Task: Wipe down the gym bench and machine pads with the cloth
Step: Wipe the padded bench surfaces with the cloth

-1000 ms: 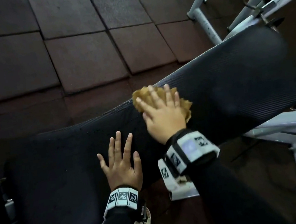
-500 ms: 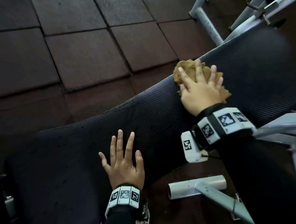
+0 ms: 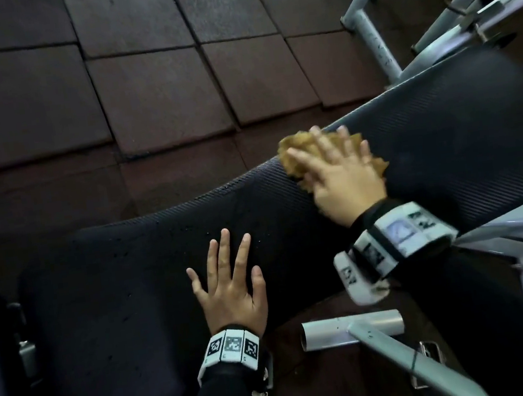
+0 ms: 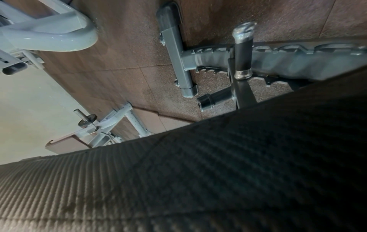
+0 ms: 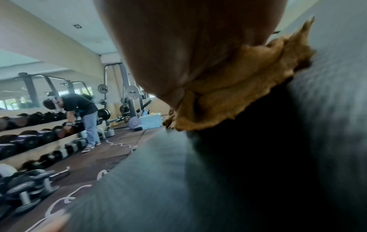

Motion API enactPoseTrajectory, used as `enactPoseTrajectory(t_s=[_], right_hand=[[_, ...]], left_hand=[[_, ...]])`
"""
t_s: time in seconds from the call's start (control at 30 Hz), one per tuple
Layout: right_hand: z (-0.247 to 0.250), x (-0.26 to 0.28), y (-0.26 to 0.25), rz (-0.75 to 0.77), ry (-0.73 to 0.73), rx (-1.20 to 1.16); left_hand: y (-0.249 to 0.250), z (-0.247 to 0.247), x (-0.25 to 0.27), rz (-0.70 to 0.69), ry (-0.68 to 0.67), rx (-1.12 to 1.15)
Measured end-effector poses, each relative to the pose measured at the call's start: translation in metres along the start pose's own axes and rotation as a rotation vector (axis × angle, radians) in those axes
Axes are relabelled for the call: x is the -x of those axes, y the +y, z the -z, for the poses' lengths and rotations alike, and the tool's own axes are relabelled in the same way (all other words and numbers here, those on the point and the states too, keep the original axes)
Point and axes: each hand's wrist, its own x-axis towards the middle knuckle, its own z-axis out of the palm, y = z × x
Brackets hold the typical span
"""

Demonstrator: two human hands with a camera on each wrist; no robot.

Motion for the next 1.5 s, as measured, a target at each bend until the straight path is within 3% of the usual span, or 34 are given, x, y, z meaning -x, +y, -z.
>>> enactPoseTrajectory(t_s=[0.1, 0.2, 0.3, 0.47, 0.6, 0.73, 0.93, 1.27, 1.37, 1.5], right_hand=[[0.028, -0.038, 0.036, -0.108, -0.02, 0.01], [0.048, -0.072, 0.05, -0.138, -0.137, 0.083], [0.054, -0.086, 0.038, -0.06, -0.247, 0.229], [0.046, -0.083, -0.001, 0.075, -0.37, 0.135], [0.032, -0.079, -0.041, 0.198, -0.428, 0.123], [0.04, -0.086, -0.05, 0.14, -0.59, -0.079], [0.024, -0.085, -0.082, 0.181, -0.603, 0.008], [-0.055, -0.065, -0.183, 0.576, -0.547, 0.181], [-0.059, -0.04, -0.179, 0.771, -0.5, 0.242], [-0.048, -0.013, -0.133, 0.991, -0.512, 0.381]], left_hand=[[-0.001, 0.002, -0.001, -0.01, -0.044, -0.02], [-0.017, 0.011, 0.003, 0.003, -0.085, -0.071], [-0.056, 0.029, 0.019, 0.258, -0.073, -0.099], [-0.118, 0.057, 0.045, 0.538, -0.128, -0.094], [-0.142, 0.071, 0.054, 0.823, -0.135, 0.036], [-0.154, 0.072, 0.052, 0.845, -0.232, 0.111], [-0.161, 0.071, 0.053, 0.857, -0.237, 0.168], [-0.159, 0.077, 0.051, 0.846, -0.293, 0.197], [-0.157, 0.08, 0.049, 0.856, -0.323, 0.2], [-0.154, 0.082, 0.047, 0.849, -0.329, 0.209]])
